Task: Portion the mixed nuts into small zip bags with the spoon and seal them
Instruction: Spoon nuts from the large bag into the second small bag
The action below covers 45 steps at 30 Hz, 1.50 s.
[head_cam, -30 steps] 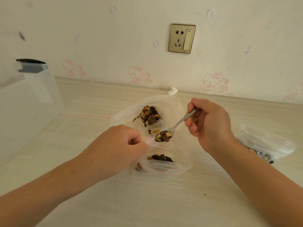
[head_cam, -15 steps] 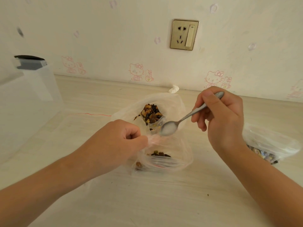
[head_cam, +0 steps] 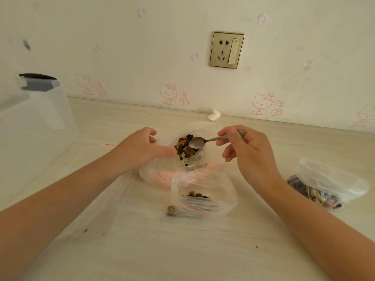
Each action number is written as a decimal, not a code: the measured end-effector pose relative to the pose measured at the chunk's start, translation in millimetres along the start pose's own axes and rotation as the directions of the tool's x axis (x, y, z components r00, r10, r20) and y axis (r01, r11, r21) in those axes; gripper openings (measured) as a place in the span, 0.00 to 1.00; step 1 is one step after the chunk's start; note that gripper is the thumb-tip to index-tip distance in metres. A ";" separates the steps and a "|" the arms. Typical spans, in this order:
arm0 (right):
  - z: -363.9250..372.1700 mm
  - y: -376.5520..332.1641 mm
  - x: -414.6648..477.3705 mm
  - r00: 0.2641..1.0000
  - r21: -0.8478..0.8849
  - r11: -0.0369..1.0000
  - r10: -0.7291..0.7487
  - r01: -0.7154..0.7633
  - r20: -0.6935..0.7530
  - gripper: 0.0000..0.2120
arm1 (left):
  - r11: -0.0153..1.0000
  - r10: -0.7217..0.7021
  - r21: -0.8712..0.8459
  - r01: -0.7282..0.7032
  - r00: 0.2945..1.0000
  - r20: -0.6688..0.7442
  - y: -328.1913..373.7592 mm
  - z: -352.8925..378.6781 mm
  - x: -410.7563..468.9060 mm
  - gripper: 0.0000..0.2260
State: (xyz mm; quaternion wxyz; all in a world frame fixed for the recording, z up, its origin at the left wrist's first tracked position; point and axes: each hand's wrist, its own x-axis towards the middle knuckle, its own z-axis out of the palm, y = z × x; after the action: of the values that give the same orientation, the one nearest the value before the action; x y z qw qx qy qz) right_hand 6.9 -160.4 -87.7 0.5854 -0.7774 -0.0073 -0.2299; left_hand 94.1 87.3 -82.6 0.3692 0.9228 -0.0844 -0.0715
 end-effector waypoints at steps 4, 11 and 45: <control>-5.1 -0.4 3.3 0.998 -0.044 0.999 0.002 -0.005 -0.064 0.14 | 1.000 0.012 -0.017 -0.012 1.000 0.028 0.9 7.3 9.2 0.13; -11.2 -3.7 10.4 0.992 -0.052 0.997 0.050 -0.056 -0.118 0.15 | 0.992 0.074 -0.093 -0.080 0.995 -0.066 1.6 19.9 1.8 0.15; -1.3 14.5 11.1 0.868 0.364 0.806 0.496 -0.467 0.017 0.10 | 0.716 0.042 -0.697 0.044 0.993 0.106 14.0 20.2 -12.4 0.06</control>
State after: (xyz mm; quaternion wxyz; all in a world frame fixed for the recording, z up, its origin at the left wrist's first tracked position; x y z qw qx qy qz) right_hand 20.5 -169.0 -96.5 0.7553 -0.6247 0.1717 -0.0994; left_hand 76.7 66.4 -86.4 0.6843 0.7099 -0.0715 -0.1509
